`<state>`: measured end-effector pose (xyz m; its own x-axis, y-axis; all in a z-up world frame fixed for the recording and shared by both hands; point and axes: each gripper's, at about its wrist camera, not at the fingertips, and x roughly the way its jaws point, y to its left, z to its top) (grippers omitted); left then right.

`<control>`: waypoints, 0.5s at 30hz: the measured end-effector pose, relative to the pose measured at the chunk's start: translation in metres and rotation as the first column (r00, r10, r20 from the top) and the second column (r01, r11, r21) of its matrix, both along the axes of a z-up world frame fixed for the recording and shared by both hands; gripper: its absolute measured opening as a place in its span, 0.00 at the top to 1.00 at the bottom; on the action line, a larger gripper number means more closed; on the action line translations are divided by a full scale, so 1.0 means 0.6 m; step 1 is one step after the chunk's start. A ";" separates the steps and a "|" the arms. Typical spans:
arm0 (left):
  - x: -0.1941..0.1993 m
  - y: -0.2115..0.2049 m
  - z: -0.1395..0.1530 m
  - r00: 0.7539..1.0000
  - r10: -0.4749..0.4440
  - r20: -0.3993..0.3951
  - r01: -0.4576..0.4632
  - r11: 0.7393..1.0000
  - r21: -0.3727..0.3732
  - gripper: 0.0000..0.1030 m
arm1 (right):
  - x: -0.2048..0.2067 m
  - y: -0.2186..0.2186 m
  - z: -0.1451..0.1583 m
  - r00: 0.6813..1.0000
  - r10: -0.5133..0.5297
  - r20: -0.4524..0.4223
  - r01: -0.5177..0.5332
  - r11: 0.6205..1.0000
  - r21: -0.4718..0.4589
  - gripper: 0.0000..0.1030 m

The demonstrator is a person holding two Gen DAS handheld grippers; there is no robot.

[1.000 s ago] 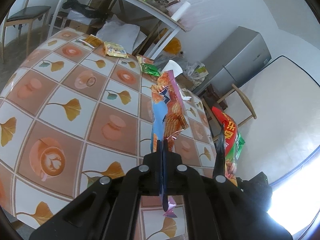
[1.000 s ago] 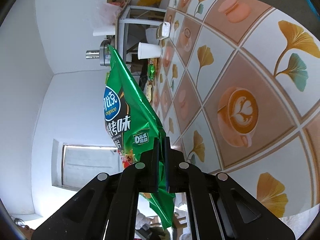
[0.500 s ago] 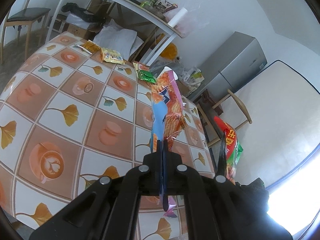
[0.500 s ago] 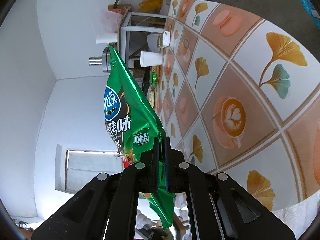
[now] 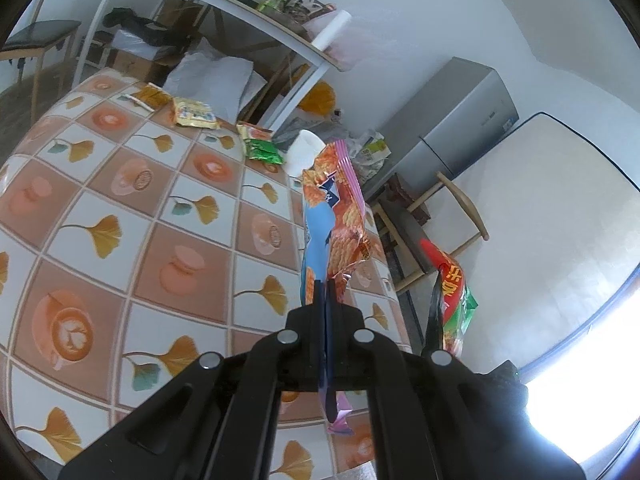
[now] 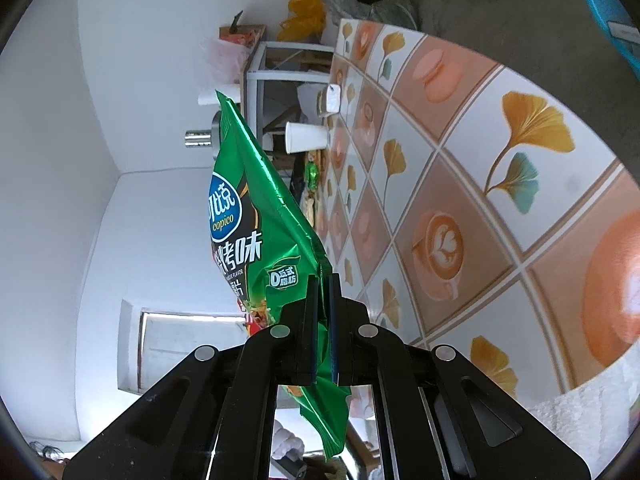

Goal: Collect trash
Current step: 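Carry both snack bags from the table to the blue wastebasket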

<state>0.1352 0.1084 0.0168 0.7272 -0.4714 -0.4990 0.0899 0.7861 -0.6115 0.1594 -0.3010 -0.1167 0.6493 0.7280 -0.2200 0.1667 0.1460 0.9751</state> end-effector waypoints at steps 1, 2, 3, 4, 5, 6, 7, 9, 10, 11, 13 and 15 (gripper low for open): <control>0.002 -0.007 0.003 1.000 -0.008 0.003 0.008 1.000 0.001 1.00 | -0.003 -0.004 0.000 1.000 -0.006 0.001 0.006 1.000 0.002 0.97; 0.003 -0.012 0.004 1.000 -0.014 0.006 0.014 1.000 0.001 1.00 | -0.006 -0.010 0.000 1.000 -0.010 0.003 0.010 1.000 0.004 0.97; 0.005 -0.018 0.006 1.000 -0.022 0.008 0.022 1.000 0.001 1.00 | -0.011 -0.017 0.000 1.000 -0.019 0.005 0.019 1.000 0.008 0.97; 0.008 -0.027 0.009 0.999 -0.032 0.011 0.032 0.999 0.001 1.00 | -0.014 -0.022 0.000 1.000 -0.026 0.006 0.026 1.000 0.011 0.97; 0.010 -0.032 0.010 0.999 -0.039 0.012 0.039 0.999 0.000 1.00 | -0.019 -0.030 0.000 0.999 -0.035 0.007 0.035 0.999 0.014 0.97; 0.013 -0.041 0.011 0.999 -0.050 0.014 0.050 0.999 -0.002 1.00 | -0.022 -0.034 0.000 0.999 -0.041 0.007 0.041 0.999 0.016 0.97; 0.016 -0.049 0.013 0.998 -0.061 0.015 0.061 0.998 -0.002 1.00 | -0.026 -0.040 0.001 0.999 -0.049 0.009 0.049 0.999 0.019 0.97; 0.021 -0.065 0.016 0.997 -0.081 0.017 0.081 0.997 -0.001 1.00 | -0.035 -0.054 0.002 0.997 -0.069 0.015 0.069 0.997 0.026 0.97; 0.024 -0.074 0.018 0.995 -0.093 0.018 0.093 0.996 0.001 1.00 | -0.040 -0.062 0.002 0.997 -0.081 0.019 0.081 0.996 0.029 0.97; 0.027 -0.082 0.020 0.994 -0.103 0.020 0.103 0.995 0.004 1.00 | -0.046 -0.071 0.002 0.995 -0.093 0.023 0.092 0.995 0.032 0.96; 0.033 -0.103 0.024 0.992 -0.127 0.022 0.127 0.992 0.012 1.00 | -0.056 -0.086 0.001 0.993 -0.113 0.025 0.112 0.993 0.039 0.96; 0.038 -0.122 0.027 0.989 -0.149 0.022 0.148 0.989 0.015 1.00 | -0.069 -0.103 -0.003 0.990 -0.136 0.024 0.135 0.990 0.047 0.96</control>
